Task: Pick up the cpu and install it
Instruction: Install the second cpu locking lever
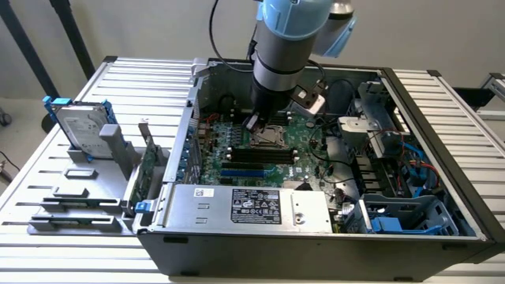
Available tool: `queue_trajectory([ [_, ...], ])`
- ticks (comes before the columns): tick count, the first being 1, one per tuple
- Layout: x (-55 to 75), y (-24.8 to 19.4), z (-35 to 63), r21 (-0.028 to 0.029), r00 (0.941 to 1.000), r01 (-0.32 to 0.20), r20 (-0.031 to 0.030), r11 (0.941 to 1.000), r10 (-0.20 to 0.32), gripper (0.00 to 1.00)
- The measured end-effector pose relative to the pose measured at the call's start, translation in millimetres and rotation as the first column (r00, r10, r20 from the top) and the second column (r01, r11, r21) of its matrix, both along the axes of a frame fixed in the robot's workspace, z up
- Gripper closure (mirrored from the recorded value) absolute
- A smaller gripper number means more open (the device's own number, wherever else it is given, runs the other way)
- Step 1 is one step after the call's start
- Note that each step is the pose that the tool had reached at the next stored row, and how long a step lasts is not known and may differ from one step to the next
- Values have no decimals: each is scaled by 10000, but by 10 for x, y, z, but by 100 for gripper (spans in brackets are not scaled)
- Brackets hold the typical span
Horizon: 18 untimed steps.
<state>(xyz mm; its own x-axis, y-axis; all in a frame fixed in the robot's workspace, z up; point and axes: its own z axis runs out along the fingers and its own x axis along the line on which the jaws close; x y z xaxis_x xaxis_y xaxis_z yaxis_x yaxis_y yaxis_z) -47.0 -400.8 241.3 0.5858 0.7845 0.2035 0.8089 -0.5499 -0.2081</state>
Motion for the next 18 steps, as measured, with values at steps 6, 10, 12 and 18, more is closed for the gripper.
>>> queue_trajectory([
  [6,-20,-178,125,-1,10000,2,-4,10000,-2,89],
  [10,-77,-193,122,3,10000,3,-4,10000,-3,89],
  [12,-134,-193,101,1,10000,6,-5,10000,-6,89],
  [18,-191,-171,12,1,10000,8,-4,10000,-8,89],
])
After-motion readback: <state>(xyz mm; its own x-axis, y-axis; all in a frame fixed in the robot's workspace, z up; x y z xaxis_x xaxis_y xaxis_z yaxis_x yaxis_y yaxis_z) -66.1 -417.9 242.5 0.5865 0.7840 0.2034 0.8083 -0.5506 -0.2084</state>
